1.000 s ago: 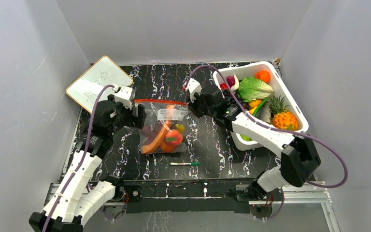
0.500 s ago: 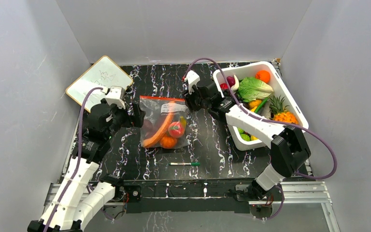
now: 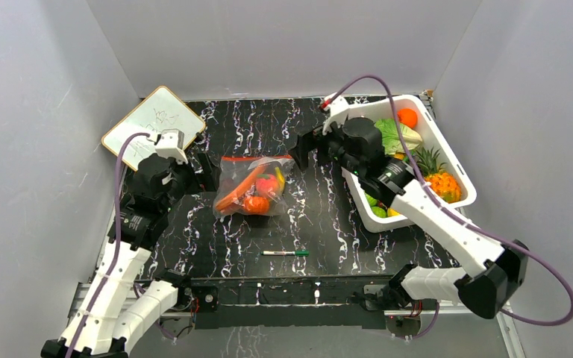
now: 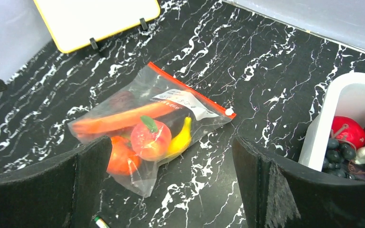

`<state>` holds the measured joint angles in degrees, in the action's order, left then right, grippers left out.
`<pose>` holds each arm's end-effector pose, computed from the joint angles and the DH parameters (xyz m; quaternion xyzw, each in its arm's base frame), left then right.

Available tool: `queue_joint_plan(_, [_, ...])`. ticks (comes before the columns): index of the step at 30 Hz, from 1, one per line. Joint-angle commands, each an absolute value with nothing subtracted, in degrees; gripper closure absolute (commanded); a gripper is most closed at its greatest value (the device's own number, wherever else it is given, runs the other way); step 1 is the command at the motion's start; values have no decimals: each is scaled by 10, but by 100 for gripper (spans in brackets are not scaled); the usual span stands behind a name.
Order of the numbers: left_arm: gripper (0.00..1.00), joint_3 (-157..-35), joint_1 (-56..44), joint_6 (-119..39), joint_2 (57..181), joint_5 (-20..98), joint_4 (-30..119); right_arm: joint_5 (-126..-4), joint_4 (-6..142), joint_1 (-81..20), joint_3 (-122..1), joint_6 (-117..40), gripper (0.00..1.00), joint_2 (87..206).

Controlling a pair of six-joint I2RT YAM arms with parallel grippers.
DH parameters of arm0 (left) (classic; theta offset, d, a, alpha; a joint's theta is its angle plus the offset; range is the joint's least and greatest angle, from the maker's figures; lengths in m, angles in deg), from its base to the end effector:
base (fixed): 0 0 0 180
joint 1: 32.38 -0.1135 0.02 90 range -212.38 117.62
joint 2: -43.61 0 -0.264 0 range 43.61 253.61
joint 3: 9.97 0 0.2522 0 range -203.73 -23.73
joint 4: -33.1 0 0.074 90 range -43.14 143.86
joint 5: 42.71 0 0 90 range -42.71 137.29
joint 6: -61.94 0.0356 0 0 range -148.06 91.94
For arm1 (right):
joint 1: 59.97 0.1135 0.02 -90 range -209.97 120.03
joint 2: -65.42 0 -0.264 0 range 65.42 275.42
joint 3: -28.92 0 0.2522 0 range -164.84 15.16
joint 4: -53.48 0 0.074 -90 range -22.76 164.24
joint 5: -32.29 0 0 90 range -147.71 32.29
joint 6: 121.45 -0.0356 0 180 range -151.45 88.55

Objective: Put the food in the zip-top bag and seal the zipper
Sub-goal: Reset both arms

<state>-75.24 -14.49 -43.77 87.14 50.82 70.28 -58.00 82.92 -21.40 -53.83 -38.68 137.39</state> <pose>0.1610 -0.0497 0.3596 -0.0035 0.7955 -0.1515 0.5867 0.2265 0.1809 0.3766 -0.2208 0.7818 0.2288 0.5364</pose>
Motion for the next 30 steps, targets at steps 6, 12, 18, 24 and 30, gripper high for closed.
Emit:
queue_joint_plan(6, [2, -804, -147, -455, 845, 482, 704, -530, 884, -215, -518, -449, 2, 1262])
queue_joint_plan(12, [2, -768, -147, -461, 798, 463, 671, -508, 875, -216, -479, -486, 2, 1211])
queue_joint_plan(18, [2, -749, -146, -445, 773, 441, 674, -498, 875, -215, -461, -523, 2, 1189])
queue_joint_plan(24, [2, -731, -147, -463, 780, 438, 662, -488, 850, -216, -427, -541, 2, 1172])
queue_joint_plan(30, [2, -724, -147, -469, 794, 458, 664, -482, 814, -216, -403, -555, 2, 1161])
